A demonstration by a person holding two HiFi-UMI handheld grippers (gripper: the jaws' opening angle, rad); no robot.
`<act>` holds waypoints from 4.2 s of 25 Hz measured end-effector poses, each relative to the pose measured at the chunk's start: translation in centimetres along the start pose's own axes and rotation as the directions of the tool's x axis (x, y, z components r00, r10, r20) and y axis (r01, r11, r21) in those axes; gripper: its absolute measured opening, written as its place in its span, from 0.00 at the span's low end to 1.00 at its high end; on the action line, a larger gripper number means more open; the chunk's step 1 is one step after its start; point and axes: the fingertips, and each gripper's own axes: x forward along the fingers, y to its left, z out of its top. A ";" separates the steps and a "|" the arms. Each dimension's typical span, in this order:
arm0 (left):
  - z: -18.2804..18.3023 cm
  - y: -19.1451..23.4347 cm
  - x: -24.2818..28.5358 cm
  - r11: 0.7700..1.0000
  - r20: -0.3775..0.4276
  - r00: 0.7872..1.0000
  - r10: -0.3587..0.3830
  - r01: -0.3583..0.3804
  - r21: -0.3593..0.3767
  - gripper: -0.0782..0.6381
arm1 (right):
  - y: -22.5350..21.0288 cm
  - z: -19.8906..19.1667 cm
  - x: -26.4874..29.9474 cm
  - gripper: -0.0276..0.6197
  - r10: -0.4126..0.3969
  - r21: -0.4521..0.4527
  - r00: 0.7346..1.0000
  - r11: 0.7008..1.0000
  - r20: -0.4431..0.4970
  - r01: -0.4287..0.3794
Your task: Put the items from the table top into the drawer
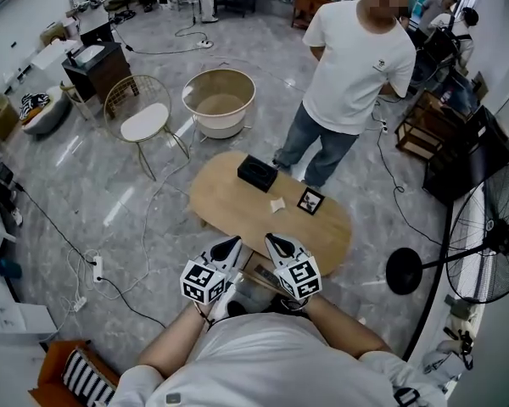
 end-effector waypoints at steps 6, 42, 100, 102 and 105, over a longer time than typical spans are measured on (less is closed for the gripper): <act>0.8 -1.6 3.5 1.000 0.000 1.000 -0.007 0.007 0.006 0.12 | -3.6 0.2 -1.1 0.09 0.005 -0.010 1.000 1.000 0.014 -0.005; -2.8 3.4 20.6 0.992 -0.113 0.987 -0.115 0.119 0.028 0.12 | -20.1 -8.0 4.5 0.10 -0.054 -0.019 0.991 0.998 -0.121 0.052; -37.0 22.2 34.7 0.961 -0.398 0.885 -0.242 0.163 -0.222 0.12 | -32.6 -51.7 33.8 0.48 -0.174 0.066 0.754 0.958 -0.633 0.277; -36.8 21.9 34.5 0.961 -0.398 0.885 -0.243 0.164 -0.222 0.12 | -32.4 -51.3 33.3 0.45 -0.171 0.066 0.755 0.960 -0.633 0.272; -36.2 21.3 34.4 0.963 -0.393 0.889 -0.235 0.160 -0.215 0.12 | -32.2 -50.2 32.7 0.31 -0.186 0.032 0.768 0.965 -0.614 0.259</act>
